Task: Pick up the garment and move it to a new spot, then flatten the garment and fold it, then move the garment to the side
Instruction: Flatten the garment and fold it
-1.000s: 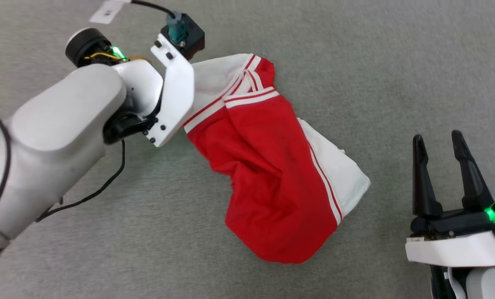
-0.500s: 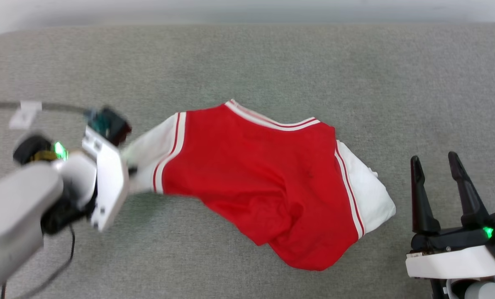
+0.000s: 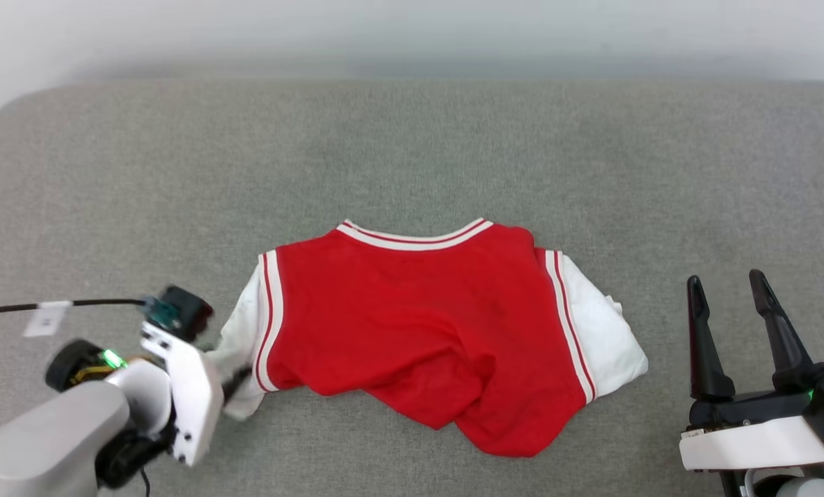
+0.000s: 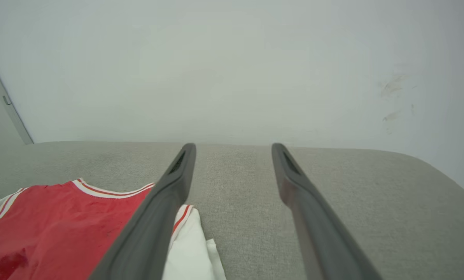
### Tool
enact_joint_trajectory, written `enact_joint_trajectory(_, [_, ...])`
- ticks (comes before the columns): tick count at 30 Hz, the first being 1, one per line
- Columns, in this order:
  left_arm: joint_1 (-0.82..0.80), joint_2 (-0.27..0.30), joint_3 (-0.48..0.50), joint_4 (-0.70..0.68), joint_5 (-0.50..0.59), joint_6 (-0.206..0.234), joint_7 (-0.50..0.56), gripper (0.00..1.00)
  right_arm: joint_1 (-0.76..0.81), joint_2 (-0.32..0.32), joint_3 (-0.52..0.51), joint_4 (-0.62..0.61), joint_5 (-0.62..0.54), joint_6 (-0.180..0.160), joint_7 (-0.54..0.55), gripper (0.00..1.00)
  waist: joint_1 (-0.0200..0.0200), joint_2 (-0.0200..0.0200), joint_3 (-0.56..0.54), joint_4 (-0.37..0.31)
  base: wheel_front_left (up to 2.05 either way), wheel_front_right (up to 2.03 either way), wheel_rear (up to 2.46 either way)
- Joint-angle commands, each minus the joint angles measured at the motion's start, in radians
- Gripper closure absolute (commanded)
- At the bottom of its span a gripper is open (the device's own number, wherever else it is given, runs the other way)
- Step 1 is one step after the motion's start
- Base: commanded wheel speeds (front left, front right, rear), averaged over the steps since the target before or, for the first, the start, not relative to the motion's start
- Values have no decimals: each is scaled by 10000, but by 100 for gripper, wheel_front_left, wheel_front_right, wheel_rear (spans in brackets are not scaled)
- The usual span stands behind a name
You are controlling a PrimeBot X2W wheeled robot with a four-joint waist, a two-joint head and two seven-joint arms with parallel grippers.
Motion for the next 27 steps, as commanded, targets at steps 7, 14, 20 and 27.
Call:
enact_joint_trajectory(7, [186,45,952,-33,1013,1409,-3188,0,-557,11,-82,-354,-1135,-5,-20,0,1,0,-690,114,0,0,0])
enact_joint_trajectory(14, [978,-181,2061,-758,1230,3278,-5186,0,-1745,-841,558,130,-2139,-5,-20,0,1,0,-943,105,0,0,0])
enact_joint_trajectory(20, [2474,-592,4294,-2061,2403,4776,-5335,0,-3164,-2511,2023,1192,-1224,-5,1357,0,1,0,-996,78,0,0,0])
enact_joint_trajectory(27, [4652,-1693,7048,-3284,4767,5293,-5325,0,-4668,-4491,4225,1423,546,-6,4577,0,1,0,-867,241,0,0,0])
